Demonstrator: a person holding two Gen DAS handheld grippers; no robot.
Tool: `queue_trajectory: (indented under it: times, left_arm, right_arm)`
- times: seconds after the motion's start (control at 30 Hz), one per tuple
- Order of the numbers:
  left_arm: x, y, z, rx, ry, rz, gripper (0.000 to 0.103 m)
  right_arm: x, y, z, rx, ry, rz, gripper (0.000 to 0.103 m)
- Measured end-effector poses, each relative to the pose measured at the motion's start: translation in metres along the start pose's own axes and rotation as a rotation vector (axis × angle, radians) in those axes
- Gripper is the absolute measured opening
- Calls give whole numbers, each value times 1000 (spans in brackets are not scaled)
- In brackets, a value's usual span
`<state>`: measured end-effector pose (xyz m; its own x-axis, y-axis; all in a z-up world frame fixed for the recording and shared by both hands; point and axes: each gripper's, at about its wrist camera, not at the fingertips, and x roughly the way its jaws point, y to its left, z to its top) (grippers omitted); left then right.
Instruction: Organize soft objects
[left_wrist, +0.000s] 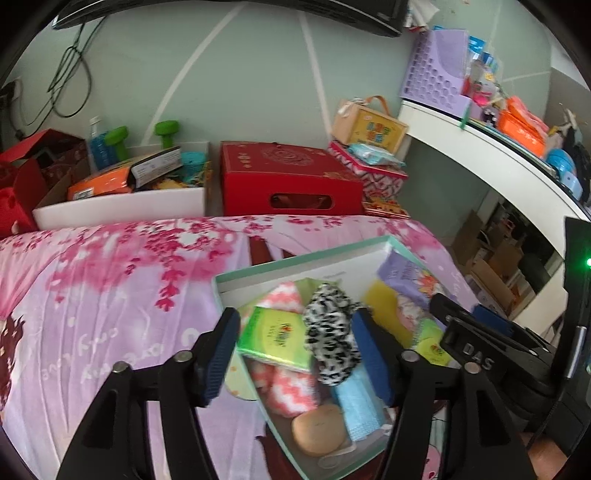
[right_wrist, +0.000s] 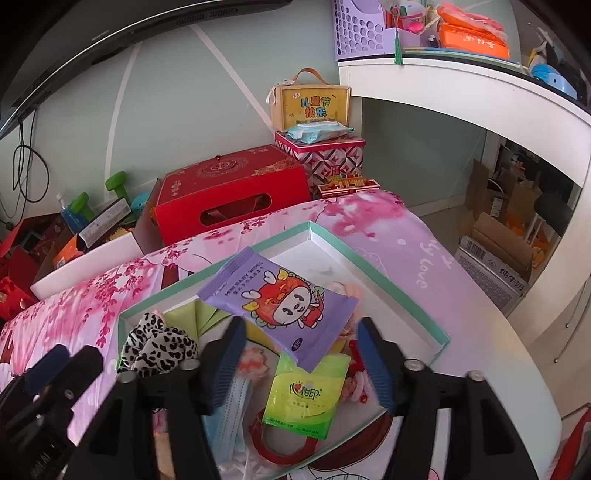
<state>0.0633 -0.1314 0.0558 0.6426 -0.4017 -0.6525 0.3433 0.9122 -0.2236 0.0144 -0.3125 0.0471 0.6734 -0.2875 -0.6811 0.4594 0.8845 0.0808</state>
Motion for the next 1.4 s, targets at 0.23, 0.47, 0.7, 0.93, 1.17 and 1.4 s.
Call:
queue_trajectory:
  times: [0.23,0.47,0.7,0.93,1.17,1.4]
  left_arm:
    - [9,25,-6,-71,47,97,95]
    - [11,39,-11,-122,83,151,96]
    - [5,49,-19,-148,107,176,96]
    - [-5,58,-26,-161,120,197,96]
    - [-17,67,-37,-153,168,243,96]
    - [-31,81,-53,-125,203,311,96]
  right_arm:
    - [4,0,-3,-1,37,8,103]
    - [4,9,-7,-40,61,11,103]
    - [-1,16,-13,-71,80,7,103]
    - [-10,27,-20,-108,86,5,103]
    - [-20,45,-31,-153,104,30,103]
    - [-22,56,-46,-175,166,55,103]
